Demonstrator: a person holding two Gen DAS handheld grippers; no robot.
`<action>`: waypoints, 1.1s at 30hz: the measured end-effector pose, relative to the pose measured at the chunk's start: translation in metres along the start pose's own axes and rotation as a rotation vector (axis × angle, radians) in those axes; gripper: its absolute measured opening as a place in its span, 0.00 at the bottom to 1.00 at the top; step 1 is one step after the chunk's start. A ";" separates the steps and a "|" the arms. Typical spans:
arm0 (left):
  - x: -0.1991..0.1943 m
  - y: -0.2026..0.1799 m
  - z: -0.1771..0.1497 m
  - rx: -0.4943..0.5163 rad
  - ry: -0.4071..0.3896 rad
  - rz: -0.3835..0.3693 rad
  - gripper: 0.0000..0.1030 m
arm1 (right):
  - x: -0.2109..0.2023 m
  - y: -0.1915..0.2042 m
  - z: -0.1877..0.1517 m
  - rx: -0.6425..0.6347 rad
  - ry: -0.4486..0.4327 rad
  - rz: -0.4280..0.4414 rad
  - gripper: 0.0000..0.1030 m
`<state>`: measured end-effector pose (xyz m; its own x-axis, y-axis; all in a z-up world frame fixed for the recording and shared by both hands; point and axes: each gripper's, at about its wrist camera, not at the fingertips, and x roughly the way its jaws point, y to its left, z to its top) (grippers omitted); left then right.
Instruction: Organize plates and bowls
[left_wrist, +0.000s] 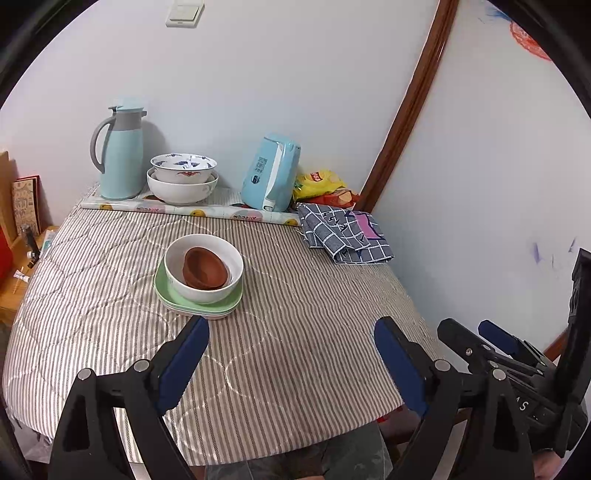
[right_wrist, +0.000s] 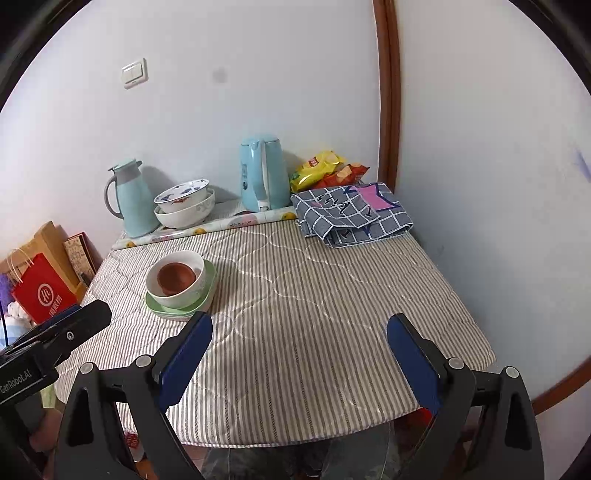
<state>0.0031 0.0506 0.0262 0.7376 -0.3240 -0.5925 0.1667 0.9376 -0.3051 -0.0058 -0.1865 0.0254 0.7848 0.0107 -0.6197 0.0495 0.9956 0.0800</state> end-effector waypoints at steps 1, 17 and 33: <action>-0.001 -0.001 0.000 0.005 -0.002 0.002 0.88 | -0.001 0.001 0.000 -0.003 0.000 -0.001 0.92; -0.005 -0.011 -0.002 0.033 -0.010 0.003 0.89 | -0.012 -0.004 -0.004 0.009 -0.019 -0.001 0.92; -0.004 -0.014 -0.004 0.039 -0.005 0.002 0.89 | -0.012 -0.003 -0.004 0.008 -0.019 0.007 0.92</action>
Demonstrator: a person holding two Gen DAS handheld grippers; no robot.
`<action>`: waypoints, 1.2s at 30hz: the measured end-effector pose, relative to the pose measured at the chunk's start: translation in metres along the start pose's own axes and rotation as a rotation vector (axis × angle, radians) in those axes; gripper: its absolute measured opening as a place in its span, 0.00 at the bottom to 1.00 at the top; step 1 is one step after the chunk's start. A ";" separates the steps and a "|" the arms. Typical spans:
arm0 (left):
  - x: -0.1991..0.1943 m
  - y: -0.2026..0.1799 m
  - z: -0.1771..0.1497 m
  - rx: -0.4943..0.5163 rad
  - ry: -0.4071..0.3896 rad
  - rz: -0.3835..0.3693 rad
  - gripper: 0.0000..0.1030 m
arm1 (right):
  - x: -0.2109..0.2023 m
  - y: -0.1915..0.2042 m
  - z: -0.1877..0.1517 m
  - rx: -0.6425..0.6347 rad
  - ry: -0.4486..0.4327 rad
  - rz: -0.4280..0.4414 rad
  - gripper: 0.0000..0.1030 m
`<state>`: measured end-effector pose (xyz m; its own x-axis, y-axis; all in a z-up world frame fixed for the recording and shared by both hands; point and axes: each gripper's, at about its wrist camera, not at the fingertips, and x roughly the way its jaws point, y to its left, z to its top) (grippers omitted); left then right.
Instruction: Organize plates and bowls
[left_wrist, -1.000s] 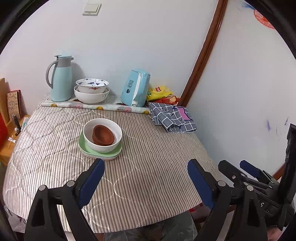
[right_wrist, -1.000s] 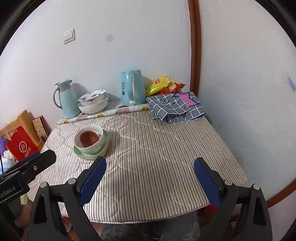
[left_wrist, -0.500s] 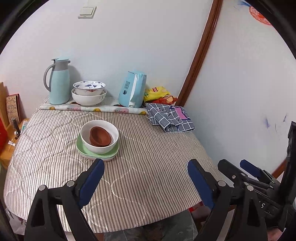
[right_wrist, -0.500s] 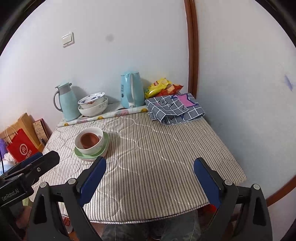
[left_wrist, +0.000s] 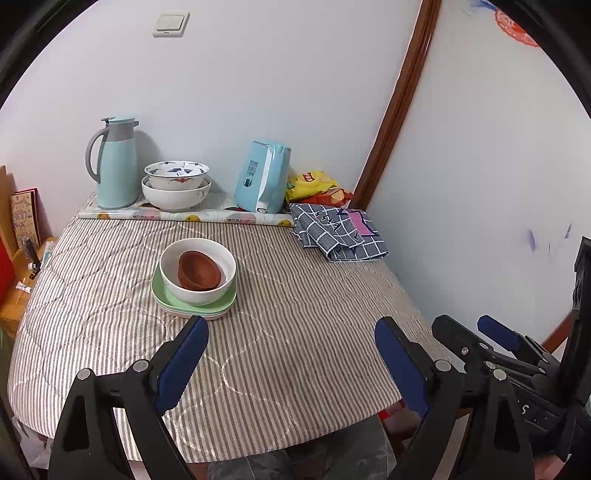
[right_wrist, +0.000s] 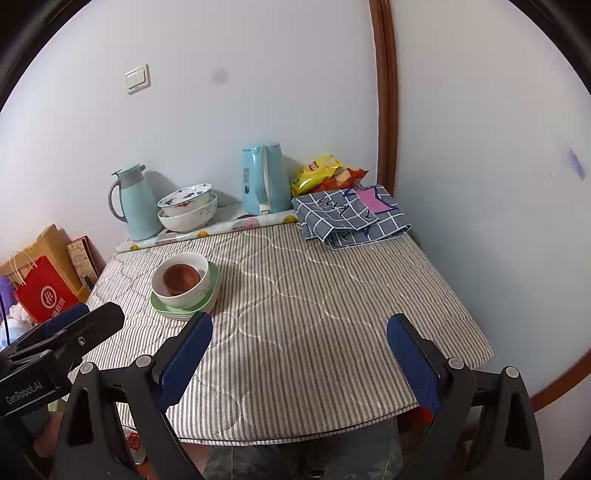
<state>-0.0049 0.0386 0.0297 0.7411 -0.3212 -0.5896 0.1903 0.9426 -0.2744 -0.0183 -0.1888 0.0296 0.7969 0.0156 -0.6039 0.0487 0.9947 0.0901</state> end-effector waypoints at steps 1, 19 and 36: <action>0.000 0.000 0.000 -0.002 0.001 0.000 0.89 | 0.000 0.000 0.000 0.000 0.000 0.001 0.92; 0.001 0.001 -0.001 -0.003 0.007 0.003 0.89 | 0.002 0.003 -0.002 0.004 0.002 0.003 0.92; -0.001 0.002 -0.001 0.000 0.006 0.003 0.89 | 0.001 0.002 -0.004 0.008 0.000 0.008 0.92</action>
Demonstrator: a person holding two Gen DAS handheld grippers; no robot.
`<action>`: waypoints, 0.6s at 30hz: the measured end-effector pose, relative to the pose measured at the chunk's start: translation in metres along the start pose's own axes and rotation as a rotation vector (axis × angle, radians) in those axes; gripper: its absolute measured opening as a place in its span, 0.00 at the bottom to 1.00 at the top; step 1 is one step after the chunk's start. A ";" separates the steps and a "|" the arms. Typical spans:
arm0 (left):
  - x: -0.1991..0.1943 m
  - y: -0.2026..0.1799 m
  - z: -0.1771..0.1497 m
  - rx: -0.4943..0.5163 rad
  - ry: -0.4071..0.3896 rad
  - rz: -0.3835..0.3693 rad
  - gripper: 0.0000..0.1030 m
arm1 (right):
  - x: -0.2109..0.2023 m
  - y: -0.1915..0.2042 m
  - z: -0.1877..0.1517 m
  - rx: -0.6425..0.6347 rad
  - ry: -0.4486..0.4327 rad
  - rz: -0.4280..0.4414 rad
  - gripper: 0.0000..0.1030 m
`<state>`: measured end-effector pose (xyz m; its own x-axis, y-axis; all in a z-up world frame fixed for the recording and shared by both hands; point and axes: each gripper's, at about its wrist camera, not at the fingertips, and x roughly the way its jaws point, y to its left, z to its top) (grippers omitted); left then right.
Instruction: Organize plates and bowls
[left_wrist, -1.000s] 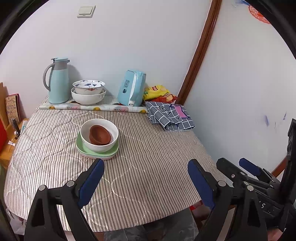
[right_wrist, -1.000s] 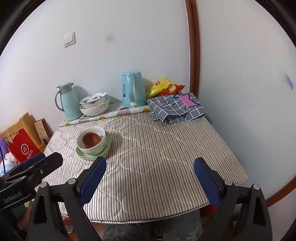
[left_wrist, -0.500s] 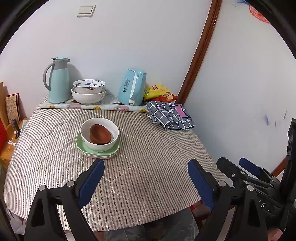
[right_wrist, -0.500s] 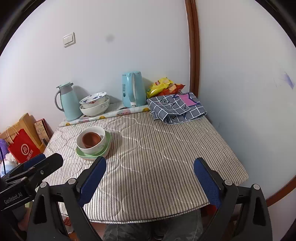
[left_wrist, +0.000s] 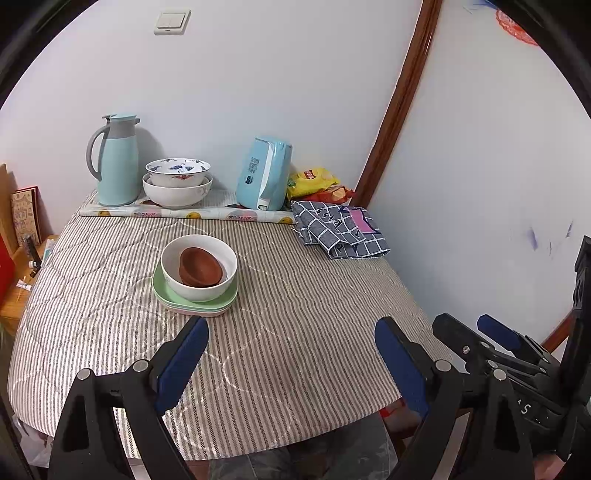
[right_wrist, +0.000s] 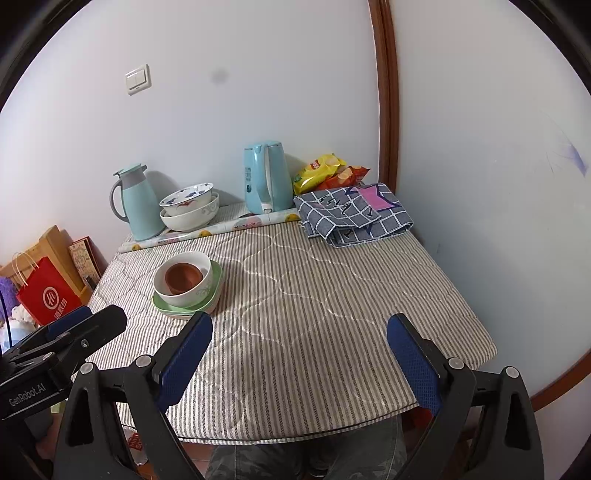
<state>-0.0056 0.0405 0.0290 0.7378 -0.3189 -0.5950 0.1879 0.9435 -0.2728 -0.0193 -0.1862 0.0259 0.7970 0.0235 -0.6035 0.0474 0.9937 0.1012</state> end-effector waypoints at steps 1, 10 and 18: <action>0.000 0.000 0.000 0.000 0.000 0.000 0.89 | 0.000 0.000 0.000 0.001 -0.001 0.000 0.92; -0.001 0.000 0.000 -0.001 -0.003 0.003 0.89 | -0.002 0.001 0.000 0.001 -0.004 0.005 0.92; -0.002 0.001 0.000 0.001 -0.004 0.000 0.89 | -0.006 0.002 0.000 -0.002 -0.006 0.009 0.92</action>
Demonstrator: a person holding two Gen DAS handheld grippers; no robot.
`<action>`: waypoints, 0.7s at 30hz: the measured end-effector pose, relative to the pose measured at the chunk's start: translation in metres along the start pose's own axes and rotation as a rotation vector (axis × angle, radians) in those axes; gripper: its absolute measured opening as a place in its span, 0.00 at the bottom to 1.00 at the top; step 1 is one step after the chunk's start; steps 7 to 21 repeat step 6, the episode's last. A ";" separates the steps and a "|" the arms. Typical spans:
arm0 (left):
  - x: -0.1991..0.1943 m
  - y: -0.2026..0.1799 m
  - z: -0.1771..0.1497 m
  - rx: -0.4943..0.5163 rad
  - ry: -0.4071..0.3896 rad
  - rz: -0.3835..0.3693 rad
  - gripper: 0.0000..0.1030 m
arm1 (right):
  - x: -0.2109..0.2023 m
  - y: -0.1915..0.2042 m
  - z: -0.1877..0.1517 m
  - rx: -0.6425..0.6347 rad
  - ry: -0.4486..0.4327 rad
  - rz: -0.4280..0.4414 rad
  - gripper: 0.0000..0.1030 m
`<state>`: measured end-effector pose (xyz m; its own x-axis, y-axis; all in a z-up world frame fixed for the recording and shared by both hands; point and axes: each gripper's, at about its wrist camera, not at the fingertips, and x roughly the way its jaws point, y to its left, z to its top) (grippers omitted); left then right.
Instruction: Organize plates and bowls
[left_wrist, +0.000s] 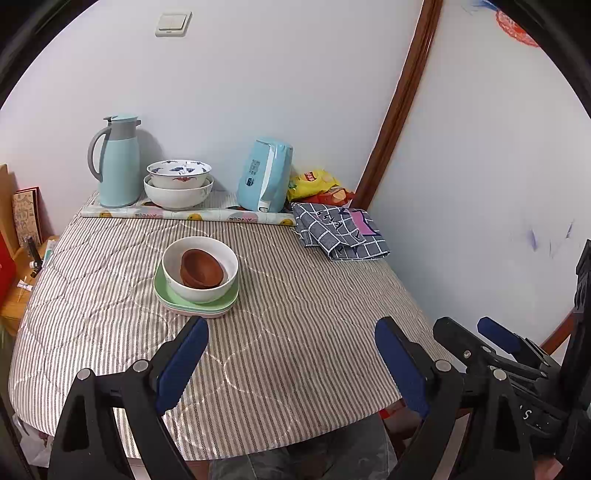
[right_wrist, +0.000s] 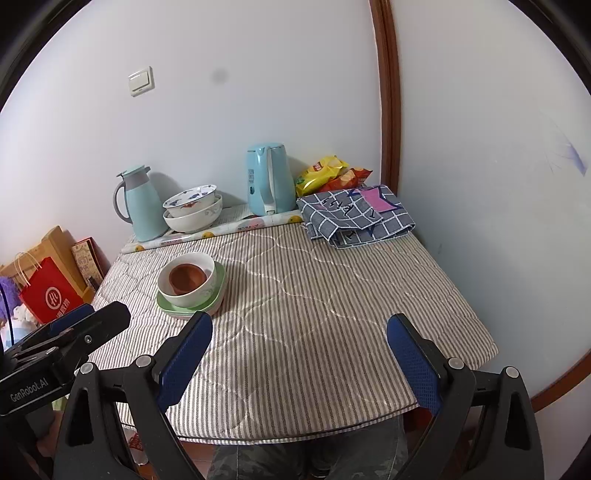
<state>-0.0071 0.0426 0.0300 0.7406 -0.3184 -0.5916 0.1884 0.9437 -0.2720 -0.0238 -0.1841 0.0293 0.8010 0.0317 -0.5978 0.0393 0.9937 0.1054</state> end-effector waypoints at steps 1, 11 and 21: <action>0.000 0.000 0.000 -0.001 -0.001 0.000 0.89 | 0.000 0.000 0.000 -0.002 0.000 -0.001 0.92; 0.001 0.000 0.000 0.003 -0.004 -0.003 0.89 | 0.000 0.000 0.000 -0.005 0.000 -0.001 0.92; 0.001 0.000 0.000 0.003 -0.004 -0.003 0.89 | 0.000 0.000 0.000 -0.005 0.000 -0.001 0.92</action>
